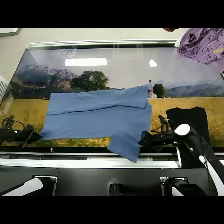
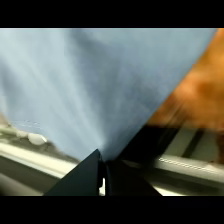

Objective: Fold the clothes and pants, and hang the long-sleeved shirts on hangers.

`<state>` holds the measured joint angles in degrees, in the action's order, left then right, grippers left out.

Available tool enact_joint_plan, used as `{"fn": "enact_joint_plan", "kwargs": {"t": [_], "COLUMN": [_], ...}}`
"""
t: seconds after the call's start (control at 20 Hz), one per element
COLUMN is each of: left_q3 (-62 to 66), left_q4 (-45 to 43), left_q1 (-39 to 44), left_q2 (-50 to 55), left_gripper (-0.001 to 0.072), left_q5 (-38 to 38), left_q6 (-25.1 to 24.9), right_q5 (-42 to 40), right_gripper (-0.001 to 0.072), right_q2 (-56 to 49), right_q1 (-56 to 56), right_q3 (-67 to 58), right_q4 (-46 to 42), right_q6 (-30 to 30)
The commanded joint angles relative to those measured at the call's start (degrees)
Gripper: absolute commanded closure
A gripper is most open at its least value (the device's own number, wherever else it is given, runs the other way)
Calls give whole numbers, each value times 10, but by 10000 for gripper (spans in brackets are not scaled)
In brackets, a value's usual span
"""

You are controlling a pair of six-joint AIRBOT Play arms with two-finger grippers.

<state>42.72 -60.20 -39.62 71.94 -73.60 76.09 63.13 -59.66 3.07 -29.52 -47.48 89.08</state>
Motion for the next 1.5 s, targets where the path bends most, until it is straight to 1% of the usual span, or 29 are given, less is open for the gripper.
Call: {"fn": "enact_joint_plan", "kwargs": {"t": [0.0,0.1,0.2,0.4,0.55,0.7,0.9,1.0,1.1,1.3,1.45], "left_q3": [0,0,9,66,122,170,231,265,300,355,374], "left_q4": [-28,-2,6,6,-5,-9,-9,-9,-9,-9,-9], "left_q1": [2,2,12,63,113,146,166,176,186,199,207], "left_q2": [-65,-68,-66,-56,-22,41,124,159,190,238,266], "left_gripper": [694,694,694,694,694,694,694,694,694,693,693], "left_q5": [6,22,54,139,192,202,206,206,205,201,184], "left_q6": [36,36,34,32,32,34,45,45,45,45,45], "right_q5": [44,42,39,23,25,23,27,28,28,28,32], "right_gripper": [689,689,689,688,688,688,688,688,688,688,687], "right_q2": [97,120,99,-21,-122,-208,-309,-350,-384,-439,-468], "right_q1": [0,0,0,0,0,0,0,0,0,0,1], "right_q3": [-3,-25,-66,-206,-304,-396,-515,-571,-618,-689,-697], "right_q4": [-41,-67,-94,-131,-135,-144,-154,-177,-182,-193,-190], "right_q6": [35,53,42,13,-10,-14,-8,3,3,17,29]}}
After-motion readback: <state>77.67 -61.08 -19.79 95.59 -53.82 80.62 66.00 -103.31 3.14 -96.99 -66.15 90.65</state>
